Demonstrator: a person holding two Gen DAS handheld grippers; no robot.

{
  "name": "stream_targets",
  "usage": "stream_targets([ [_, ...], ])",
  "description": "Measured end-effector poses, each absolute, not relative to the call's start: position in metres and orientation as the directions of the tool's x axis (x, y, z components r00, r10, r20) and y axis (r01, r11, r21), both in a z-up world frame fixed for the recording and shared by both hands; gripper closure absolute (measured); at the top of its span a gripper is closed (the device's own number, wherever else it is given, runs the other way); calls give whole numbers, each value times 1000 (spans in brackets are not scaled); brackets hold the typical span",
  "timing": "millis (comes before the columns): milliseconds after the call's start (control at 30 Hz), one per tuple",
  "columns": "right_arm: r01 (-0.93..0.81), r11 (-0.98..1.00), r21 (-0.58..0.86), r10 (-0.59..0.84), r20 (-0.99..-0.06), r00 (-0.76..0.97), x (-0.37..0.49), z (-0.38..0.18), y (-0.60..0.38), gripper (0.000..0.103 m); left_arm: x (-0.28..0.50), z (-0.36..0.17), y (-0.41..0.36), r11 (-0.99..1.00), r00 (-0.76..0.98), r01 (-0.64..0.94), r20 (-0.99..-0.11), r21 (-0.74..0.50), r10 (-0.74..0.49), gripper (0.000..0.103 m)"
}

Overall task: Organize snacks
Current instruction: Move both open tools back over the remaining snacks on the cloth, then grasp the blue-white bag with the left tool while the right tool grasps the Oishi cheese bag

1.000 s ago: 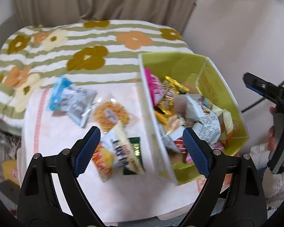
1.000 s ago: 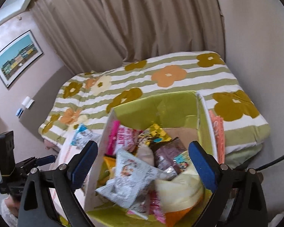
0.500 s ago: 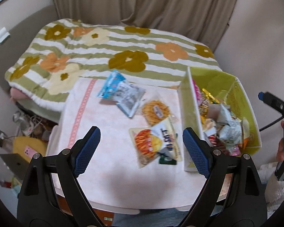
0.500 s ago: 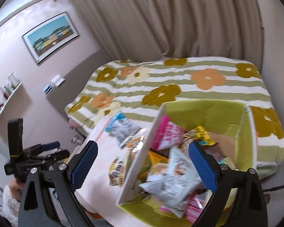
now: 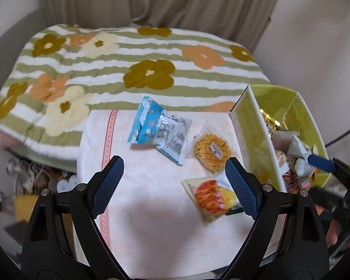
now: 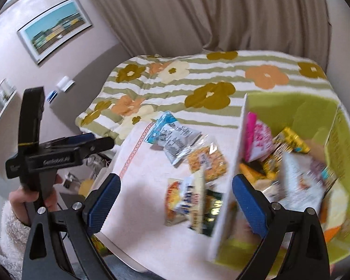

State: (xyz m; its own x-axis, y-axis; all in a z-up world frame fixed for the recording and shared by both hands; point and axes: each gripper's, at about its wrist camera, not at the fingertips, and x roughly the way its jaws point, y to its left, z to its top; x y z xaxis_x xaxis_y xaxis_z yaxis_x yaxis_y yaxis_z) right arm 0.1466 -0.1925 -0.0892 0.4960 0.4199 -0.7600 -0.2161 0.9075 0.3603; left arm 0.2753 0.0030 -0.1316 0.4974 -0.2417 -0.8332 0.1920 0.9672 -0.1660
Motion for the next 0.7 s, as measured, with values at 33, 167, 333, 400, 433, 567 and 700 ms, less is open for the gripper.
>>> stream_targets([
  [33,-193,912,362,409,-766,496,148,-92,-184,7,285,-134,7,962,486,213,-836,-169,-254,15],
  [167,-83,931,356,347,-785,513,154,-102,-156,7,322,-146,20,938,427,297,-853,-181,-300,15],
  [333,75,952,296,212,-816,538,155,-114,-135,7,358,-153,15,875,377,468,-867,-125,-326,15],
  [400,156,944,291,168,-830,532,151,-123,-131,7,372,-160,1,808,362,589,-885,-28,-294,15],
  [433,194,937,292,152,-837,525,149,-128,-130,7,376,-162,-3,778,354,628,-891,1,-285,15],
  [567,365,885,289,87,-873,480,133,-152,-131,7,393,-189,-34,555,290,824,-927,114,-239,15],
  [700,462,846,268,59,-907,418,126,-183,-131,7,405,-222,-57,379,197,918,-963,115,-186,15],
])
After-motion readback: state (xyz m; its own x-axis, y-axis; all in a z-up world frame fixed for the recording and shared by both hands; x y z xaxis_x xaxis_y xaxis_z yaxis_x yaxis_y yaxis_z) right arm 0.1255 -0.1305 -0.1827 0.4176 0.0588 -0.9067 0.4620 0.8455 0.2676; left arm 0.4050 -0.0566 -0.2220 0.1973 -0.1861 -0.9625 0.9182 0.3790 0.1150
